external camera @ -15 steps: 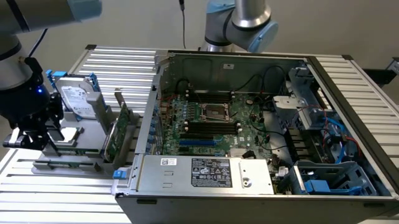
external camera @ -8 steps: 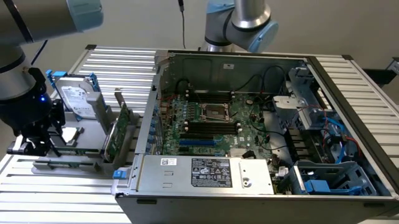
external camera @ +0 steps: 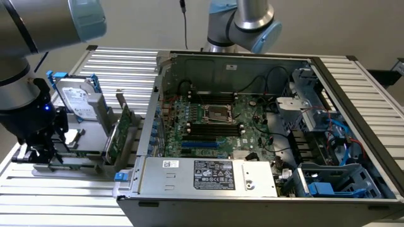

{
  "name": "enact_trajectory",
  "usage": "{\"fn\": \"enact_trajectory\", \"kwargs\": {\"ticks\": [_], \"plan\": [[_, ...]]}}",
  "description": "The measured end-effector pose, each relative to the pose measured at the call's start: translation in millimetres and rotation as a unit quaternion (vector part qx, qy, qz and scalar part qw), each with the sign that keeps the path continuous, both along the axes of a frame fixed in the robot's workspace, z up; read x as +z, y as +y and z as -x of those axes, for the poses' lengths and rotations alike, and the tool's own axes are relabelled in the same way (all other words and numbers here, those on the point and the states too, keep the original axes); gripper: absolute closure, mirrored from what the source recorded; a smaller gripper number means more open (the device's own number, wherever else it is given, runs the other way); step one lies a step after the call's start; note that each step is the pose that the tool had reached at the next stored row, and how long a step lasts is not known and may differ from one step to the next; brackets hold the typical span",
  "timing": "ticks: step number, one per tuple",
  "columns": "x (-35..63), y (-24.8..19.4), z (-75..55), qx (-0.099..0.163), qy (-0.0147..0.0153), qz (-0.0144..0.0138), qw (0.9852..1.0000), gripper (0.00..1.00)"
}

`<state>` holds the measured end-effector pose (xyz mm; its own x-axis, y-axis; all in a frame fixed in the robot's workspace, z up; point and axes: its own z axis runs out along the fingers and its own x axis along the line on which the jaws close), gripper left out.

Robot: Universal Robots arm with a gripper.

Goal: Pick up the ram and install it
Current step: 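Pick up the ram and move it above insertion slot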

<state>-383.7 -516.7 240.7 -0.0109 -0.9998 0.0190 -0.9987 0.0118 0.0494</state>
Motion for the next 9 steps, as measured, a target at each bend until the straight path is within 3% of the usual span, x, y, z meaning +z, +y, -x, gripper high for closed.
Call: {"fn": "enact_trajectory", "kwargs": {"ticks": [9], "plan": [[-16.4,-0.7,-3.1,0.003,0.0,0.0,1.0,0.64]]}}
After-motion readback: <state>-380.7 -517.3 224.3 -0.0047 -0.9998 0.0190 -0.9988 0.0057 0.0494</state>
